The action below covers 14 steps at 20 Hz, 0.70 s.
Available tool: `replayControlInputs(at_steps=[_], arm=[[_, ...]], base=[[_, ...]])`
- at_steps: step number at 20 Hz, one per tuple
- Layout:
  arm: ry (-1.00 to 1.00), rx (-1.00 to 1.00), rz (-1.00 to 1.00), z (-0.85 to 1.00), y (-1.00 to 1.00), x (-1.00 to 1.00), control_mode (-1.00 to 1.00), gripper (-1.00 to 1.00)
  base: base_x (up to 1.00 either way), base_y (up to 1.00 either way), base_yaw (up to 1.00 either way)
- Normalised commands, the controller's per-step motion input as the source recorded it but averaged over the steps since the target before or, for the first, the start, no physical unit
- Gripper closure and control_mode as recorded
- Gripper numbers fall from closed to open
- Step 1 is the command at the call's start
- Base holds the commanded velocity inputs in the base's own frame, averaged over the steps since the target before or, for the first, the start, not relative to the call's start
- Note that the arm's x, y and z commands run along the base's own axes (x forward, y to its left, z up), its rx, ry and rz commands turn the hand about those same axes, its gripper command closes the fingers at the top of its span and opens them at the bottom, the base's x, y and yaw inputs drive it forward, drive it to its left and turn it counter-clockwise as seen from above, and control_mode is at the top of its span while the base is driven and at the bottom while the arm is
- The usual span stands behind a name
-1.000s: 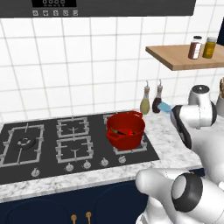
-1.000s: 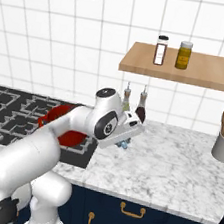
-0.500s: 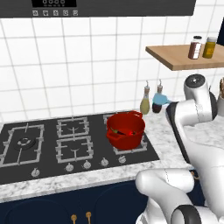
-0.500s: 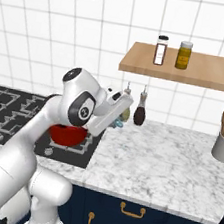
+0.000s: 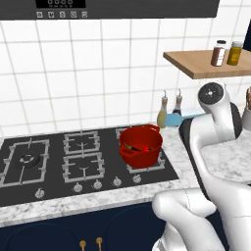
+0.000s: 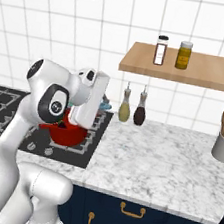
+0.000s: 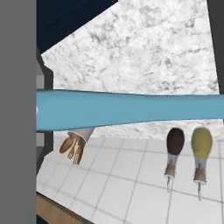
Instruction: Put the eggplant and tomato in the pot. Retrieve the spatula and lightly stir the vegetables in the pot.
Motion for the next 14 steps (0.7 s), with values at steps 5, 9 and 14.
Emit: replayControlInputs(at_steps=[5,9,14], arm=[[0.35,-0.37,0.12,-0.04,0.42,0.21,-1.00,1.00],[0.26,-0.32,0.04,0.00,0.34,0.32,-1.00,1.00],[0.16,-0.29,0.01,0.00,0.41,0.49,-1.00,1.00]], base=[[0.00,0.00,0.00],[0.00,0.00,0.00],[0.00,0.00,0.00]])
